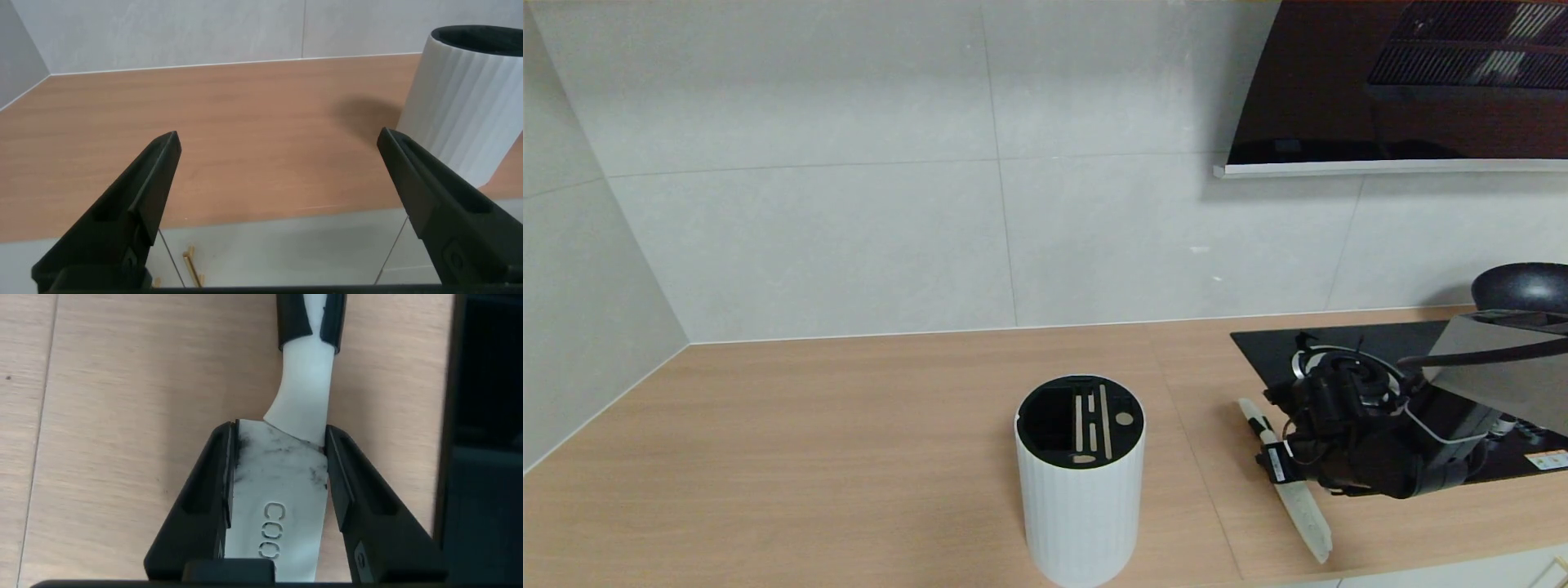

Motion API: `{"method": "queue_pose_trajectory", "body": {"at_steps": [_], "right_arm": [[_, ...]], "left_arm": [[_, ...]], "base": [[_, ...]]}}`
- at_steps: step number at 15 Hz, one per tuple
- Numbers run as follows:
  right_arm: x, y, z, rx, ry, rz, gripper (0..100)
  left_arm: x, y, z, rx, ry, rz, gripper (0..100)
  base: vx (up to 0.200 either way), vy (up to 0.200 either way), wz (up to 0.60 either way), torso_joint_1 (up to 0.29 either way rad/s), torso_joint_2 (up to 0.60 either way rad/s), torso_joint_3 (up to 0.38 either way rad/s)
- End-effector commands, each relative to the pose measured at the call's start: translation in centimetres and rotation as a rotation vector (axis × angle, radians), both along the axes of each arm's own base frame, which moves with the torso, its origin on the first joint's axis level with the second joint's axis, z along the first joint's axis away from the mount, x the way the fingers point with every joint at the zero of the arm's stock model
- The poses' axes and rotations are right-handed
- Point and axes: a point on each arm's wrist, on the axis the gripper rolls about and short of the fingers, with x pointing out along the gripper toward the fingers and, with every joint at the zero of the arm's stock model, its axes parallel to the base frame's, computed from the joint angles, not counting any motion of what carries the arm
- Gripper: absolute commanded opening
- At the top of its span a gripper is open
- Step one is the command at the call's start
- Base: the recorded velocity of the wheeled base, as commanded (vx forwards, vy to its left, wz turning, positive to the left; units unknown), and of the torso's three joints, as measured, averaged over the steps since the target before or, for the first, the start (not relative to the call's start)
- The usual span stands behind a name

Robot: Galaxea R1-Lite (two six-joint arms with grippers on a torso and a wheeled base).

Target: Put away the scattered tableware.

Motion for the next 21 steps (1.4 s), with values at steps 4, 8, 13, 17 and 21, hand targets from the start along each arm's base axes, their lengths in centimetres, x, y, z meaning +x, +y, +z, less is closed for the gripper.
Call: {"method": "queue_pose_trajectory", "body": {"at_steps": [4, 8, 13, 17, 21], "right_arm": [[-2.5, 2.3, 10.6, 0.045, -0.259, 0.069, 0], [-6.5, 4.8, 18.4, 0.121, -0.42, 0.172, 0], [-10.1, 6.2, 21.1, 0.164, -0.5, 0.255, 0], [-12.6, 7.7, 23.3, 0.213, -0.568, 0.337, 0], [-10.8, 9.7, 26.1, 0.251, -0.653, 0.36, 0]], "left_arm": [[0.0, 0.0, 0.0, 0.0, 0.0, -0.001, 100], [0.0, 0.0, 0.0, 0.008, 0.0, -0.001, 100], [0.0, 0.0, 0.0, 0.015, 0.0, -0.001, 100], [-1.1, -0.2, 3.5, -0.025, -0.109, -0.088, 100], [0.6, -1.0, 12.5, -0.112, 0.08, -0.473, 100]], "base": [[0.0, 0.0, 0.0, 0.0, 0.0, 0.0], [0.0, 0.0, 0.0, 0.0, 0.0, 0.0], [0.0, 0.0, 0.0, 0.0, 0.0, 0.0], [0.0, 0.0, 0.0, 0.0, 0.0, 0.0], [0.0, 0.0, 0.0, 0.0, 0.0, 0.0]]}}
